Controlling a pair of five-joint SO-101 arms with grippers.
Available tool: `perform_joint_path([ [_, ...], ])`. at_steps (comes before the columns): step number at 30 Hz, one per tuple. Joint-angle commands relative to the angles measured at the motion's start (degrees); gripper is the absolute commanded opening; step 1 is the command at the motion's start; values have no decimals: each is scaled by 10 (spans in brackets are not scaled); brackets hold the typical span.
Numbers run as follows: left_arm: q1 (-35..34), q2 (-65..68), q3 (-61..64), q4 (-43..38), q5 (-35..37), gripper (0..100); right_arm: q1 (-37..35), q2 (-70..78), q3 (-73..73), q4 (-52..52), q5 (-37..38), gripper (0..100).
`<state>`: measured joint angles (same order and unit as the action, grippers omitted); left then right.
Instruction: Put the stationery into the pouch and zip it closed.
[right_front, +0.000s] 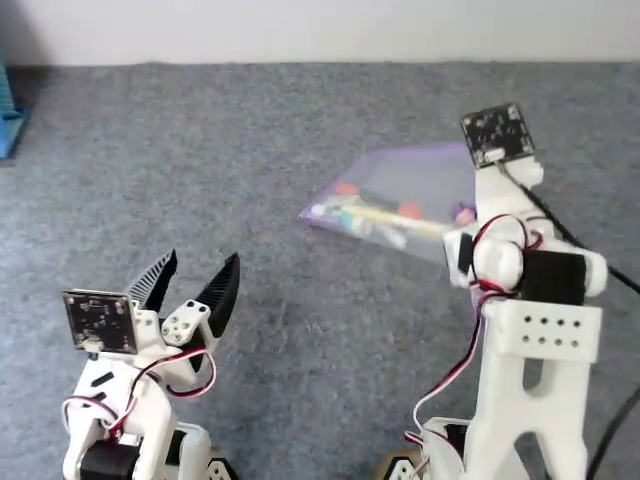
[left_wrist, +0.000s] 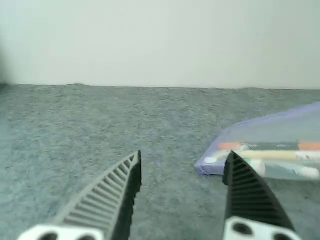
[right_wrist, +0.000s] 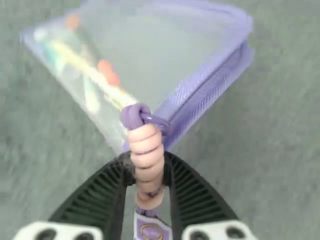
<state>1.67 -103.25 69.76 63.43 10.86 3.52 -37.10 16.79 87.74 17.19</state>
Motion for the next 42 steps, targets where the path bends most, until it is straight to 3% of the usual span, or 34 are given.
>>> perform_joint_path([
  [1, -20, -4, 0, 18, 4, 261, -6, -40, -23, 72, -8, 249],
  [3, -38, -4, -5, 42, 4, 261, -6, -71, -23, 94, -28, 307],
  [6, -59, -4, -25, 81, 4, 261, -5, -111, -23, 120, -59, 302],
  [13, -64, -4, -27, 153, -11, 261, -1, -183, -19, 146, -120, 180],
  [18, -64, -4, -16, 150, -71, 261, -1, -245, 81, 142, -168, 2],
  [22, -64, -4, 22, 138, -90, 207, -1, -342, 185, 112, -203, 10],
  [26, -60, -4, 53, 108, -90, 6, -1, -458, 309, 21, -201, 9],
  [35, -63, -4, 172, 41, -91, 13, -6, -663, 568, -116, -200, 8],
  [42, -60, -5, 238, 36, -91, 13, -2, -659, 636, -123, -200, 8],
])
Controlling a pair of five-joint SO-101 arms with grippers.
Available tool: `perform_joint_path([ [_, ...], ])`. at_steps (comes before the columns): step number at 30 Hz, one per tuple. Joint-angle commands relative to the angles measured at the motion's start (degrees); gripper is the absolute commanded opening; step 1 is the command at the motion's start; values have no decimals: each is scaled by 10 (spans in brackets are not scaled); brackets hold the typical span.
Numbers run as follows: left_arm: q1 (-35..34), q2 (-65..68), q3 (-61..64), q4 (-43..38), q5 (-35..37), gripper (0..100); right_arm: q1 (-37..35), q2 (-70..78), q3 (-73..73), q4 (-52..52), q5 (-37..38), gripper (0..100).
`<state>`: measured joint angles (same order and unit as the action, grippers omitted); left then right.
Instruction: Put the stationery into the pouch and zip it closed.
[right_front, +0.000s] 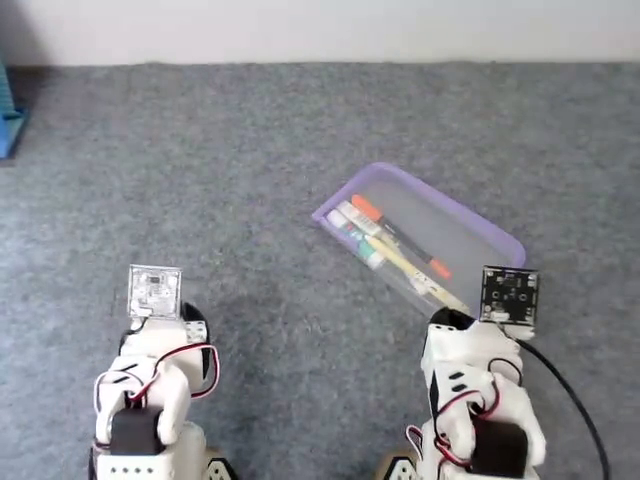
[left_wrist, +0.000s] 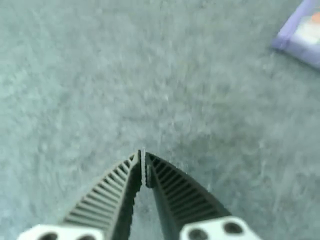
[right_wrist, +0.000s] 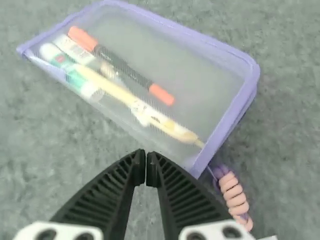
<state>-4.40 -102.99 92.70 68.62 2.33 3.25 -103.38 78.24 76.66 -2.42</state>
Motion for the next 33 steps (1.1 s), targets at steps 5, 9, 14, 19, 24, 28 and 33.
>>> perform_joint_path([
  [5, -4, -8, 38, -39, -4, 13, -4, 3, 90, -17, -4, 8],
  [9, -1, -8, 38, -36, -4, 13, 1, -5, 139, -11, -4, 8],
  [14, -3, -7, 38, -39, -2, 13, 1, -6, 180, -16, -4, 8],
  [19, -1, -6, 38, -35, -1, 14, 1, -6, 181, -17, -5, 8],
  [24, -1, -6, 38, -35, -1, 14, -2, -6, 181, -17, -5, 8],
  [28, -1, -6, 38, -34, -1, 14, -2, -6, 181, -17, -5, 8],
  [33, -1, -6, 38, -34, -1, 14, -2, -6, 182, -17, -5, 9],
])
